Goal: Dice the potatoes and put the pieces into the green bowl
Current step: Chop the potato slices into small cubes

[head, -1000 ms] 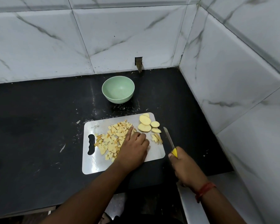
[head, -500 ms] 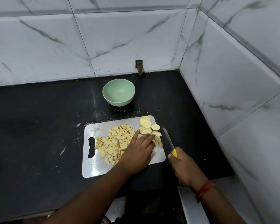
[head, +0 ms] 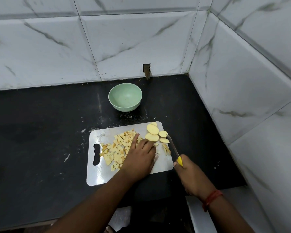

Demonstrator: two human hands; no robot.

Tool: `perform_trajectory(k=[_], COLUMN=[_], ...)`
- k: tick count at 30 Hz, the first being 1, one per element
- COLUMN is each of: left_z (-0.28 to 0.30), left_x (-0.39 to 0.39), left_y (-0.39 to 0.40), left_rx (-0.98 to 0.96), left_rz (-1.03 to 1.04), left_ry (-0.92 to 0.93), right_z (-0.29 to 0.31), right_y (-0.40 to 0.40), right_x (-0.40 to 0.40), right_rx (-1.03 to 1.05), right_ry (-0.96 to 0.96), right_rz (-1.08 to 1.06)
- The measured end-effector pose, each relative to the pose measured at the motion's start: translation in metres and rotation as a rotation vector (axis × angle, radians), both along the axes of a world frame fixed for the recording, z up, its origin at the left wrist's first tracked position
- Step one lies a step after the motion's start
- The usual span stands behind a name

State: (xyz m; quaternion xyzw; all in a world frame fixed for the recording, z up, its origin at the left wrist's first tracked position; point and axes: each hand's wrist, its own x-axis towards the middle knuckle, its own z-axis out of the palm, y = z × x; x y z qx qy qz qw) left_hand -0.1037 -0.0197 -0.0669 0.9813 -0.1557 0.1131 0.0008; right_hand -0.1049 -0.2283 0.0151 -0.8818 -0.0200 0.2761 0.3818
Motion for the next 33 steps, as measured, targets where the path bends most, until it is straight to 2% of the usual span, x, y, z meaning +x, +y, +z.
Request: perform_trajectory(k=[9,16,24,33], left_z=[-0.004,-0.003,-0.011,-0.017], left_x=[-0.009,-0.009,-0.002,-0.006], left_y=[0.005,0.008,0.015,0.012], left_rx=[0.013,-0.035,-0.004,-0.029], left_rz=[-0.13,-0.043,-0.148,-0.145], left_ry=[-0.006,-0.015,-0.022,0.006], right_z=[0.004,-0.001,-0.012,-0.023], right_y=[0.005,0.008,0.022,0.033], right_x=[0.0,0.0,0.008,0.008], right_rx=[-0.051,-0.147,-0.359,-0.407], right_ry=[-0.029,-0.003,0.011,0.065], right_rz=[0.045,0.117,0.206,0.208])
